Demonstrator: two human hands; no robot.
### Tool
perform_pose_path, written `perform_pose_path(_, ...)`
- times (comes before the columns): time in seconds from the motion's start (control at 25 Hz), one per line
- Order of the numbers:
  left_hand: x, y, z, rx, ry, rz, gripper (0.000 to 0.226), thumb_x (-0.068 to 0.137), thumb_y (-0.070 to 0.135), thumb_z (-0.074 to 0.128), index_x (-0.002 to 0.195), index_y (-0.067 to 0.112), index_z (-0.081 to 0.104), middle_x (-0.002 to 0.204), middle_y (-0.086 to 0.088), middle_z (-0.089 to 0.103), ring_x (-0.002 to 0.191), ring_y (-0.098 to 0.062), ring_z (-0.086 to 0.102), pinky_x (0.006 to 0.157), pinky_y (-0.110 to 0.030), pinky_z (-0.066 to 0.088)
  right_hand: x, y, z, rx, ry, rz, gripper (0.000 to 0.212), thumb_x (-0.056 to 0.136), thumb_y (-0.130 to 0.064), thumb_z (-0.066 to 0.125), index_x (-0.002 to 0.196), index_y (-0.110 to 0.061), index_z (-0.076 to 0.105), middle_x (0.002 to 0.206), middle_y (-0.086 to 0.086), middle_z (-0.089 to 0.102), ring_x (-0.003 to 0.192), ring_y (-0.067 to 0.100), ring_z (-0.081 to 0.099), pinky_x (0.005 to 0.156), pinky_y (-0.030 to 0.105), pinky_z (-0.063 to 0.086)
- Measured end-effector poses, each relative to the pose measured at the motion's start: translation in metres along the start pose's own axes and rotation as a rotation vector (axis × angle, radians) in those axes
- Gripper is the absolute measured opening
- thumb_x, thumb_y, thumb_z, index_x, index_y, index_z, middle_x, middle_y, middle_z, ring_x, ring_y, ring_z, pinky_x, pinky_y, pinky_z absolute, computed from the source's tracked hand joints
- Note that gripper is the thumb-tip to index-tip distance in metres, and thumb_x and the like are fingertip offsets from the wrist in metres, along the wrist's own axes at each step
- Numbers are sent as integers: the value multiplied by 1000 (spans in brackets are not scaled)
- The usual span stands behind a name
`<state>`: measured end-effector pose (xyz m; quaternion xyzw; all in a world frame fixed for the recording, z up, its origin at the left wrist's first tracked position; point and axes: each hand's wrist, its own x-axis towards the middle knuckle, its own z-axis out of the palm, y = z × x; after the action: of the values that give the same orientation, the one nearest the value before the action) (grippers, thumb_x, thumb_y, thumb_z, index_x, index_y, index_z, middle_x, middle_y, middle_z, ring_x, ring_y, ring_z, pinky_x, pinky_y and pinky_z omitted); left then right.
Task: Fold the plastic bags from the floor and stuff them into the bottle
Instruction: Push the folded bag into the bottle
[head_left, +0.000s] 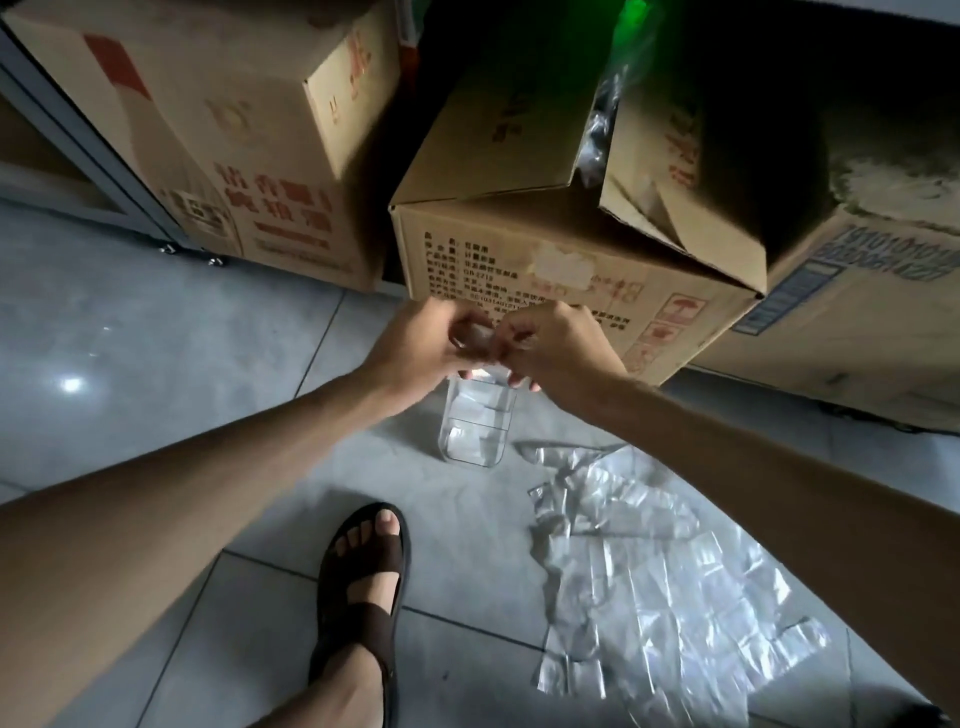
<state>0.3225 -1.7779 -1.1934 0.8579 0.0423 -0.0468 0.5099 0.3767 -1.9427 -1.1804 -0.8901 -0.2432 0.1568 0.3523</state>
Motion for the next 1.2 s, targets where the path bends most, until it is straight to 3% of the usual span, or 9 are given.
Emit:
perform_pose_path(0.24,13,-77,22,237,206,-227,21,77,19,81,87,15,63,75,5,69,66,-9,66,61,-23,48,30,48,60,-312,36,-134,43,87,8,52,118,-21,45,78,11,69,62,28,66,56,42,59)
perform_pose_path(0.32,14,-93,30,240,156,-325,24,80,25,78,94,12,65,81,0,71,67,-15,67,62,-28,52,36,54,74,-361,68,-142,27,85,11,50,98,-11,57,70,9,64,57,27,62,54,39,57)
perform_pose_path(0.4,15,-101,36,263,101,-341,20,81,22,75,95,8,69,83,-2,74,65,-16,68,64,-31,56,41,55,83,-361,112,-113,26,83,13,45,71,-10,50,58,5,54,49,23,53,47,34,49)
perform_pose_path(0.56,15,-104,44,245,127,-361,6,84,7,67,86,4,72,69,-5,72,58,-17,69,66,-31,60,46,63,95,-296,88,-7,35,82,15,38,62,-13,40,54,0,47,46,17,47,44,25,37)
perform_pose_path(0.72,14,-105,47,235,159,-363,9,88,0,64,81,-2,69,69,-13,72,57,-19,70,67,-35,61,59,71,94,-327,-170,61,29,90,9,43,76,-11,59,74,6,60,69,25,60,54,25,41)
perform_pose_path(0.88,13,-106,50,199,184,-384,9,91,2,64,83,-2,67,70,-12,71,50,-9,65,57,-21,57,76,59,91,-463,-440,41,20,93,0,49,105,1,65,90,12,51,85,29,53,72,35,44)
perform_pose_path(0.96,12,-106,50,174,199,-399,7,92,2,64,85,1,65,70,-10,70,50,-10,65,53,-16,55,79,51,90,-520,-593,74,14,95,0,48,89,-4,60,82,9,47,73,24,47,60,26,38)
perform_pose_path(1.04,12,-107,51,137,217,-408,4,92,2,65,88,1,64,74,-10,70,52,-14,67,51,-15,54,81,45,88,-582,-703,124,32,97,-2,48,69,-15,40,73,2,38,60,14,35,52,20,28)
perform_pose_path(1.2,10,-108,53,117,228,-409,5,92,4,66,91,0,63,79,-8,67,53,-14,65,49,-11,50,81,42,86,-641,-761,33,38,98,-4,48,66,-18,33,70,-1,35,58,10,31,50,19,25)
